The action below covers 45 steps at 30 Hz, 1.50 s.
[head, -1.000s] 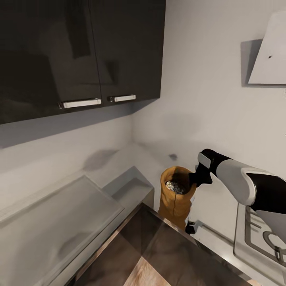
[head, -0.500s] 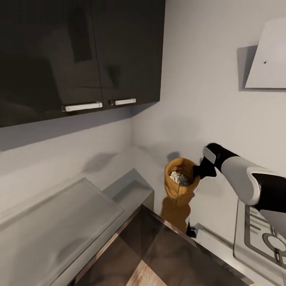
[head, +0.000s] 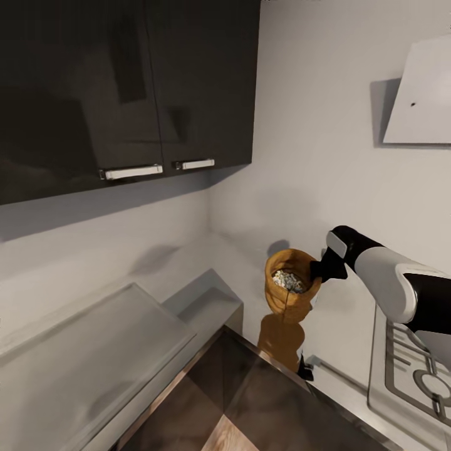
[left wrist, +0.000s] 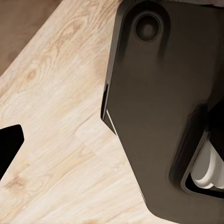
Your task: In the kitchen, take the popcorn bag from the countertop, put it into the microwave, and heat it until the popcorn is cooked so the cooked popcorn ends up inside the bag.
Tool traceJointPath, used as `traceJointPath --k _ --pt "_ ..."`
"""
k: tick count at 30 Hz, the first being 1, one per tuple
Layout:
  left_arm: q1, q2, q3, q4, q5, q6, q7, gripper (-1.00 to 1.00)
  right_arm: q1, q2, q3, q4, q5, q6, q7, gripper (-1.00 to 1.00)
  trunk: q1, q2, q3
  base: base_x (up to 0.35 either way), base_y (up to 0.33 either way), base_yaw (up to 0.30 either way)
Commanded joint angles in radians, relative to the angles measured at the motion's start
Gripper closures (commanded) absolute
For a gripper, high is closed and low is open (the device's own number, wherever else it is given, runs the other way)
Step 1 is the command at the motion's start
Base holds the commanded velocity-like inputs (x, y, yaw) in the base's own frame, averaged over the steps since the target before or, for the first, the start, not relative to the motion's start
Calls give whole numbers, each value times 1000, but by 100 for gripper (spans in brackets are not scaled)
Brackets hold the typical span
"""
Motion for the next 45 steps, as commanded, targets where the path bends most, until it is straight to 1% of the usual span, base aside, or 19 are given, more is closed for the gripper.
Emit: traceJointPath --k 1,5,12,20,28,45 --pt "0 0 4 -1 1 1 1 -100 -1 -2 -9 -1 -6 3 -10 100 1 -2 -1 0 0 0" --pt "0 0 4 -1 1 1 1 -100 -1 -5 -9 -1 -6 3 -10 100 1 -2 -1 -111 0 0" --pt "0 0 4 -1 1 1 1 -100 -1 -6 -9 -1 -6 3 -10 100 1 -2 0 -311 0 -47" --pt "0 0 4 -1 1 1 1 -100 -1 -8 -10 -1 -6 3 -10 100 1 -2 0 -325 42 -275" --pt "0 -2 4 -1 1 1 1 -100 -1 -8 -14 -1 -6 3 -10 100 1 -2 0 -170 42 -297" --pt "0 -2 4 -1 1 2 1 -100 -1 -8 -16 -1 -6 3 -10 100 1 -2 0 -337 1 -298"
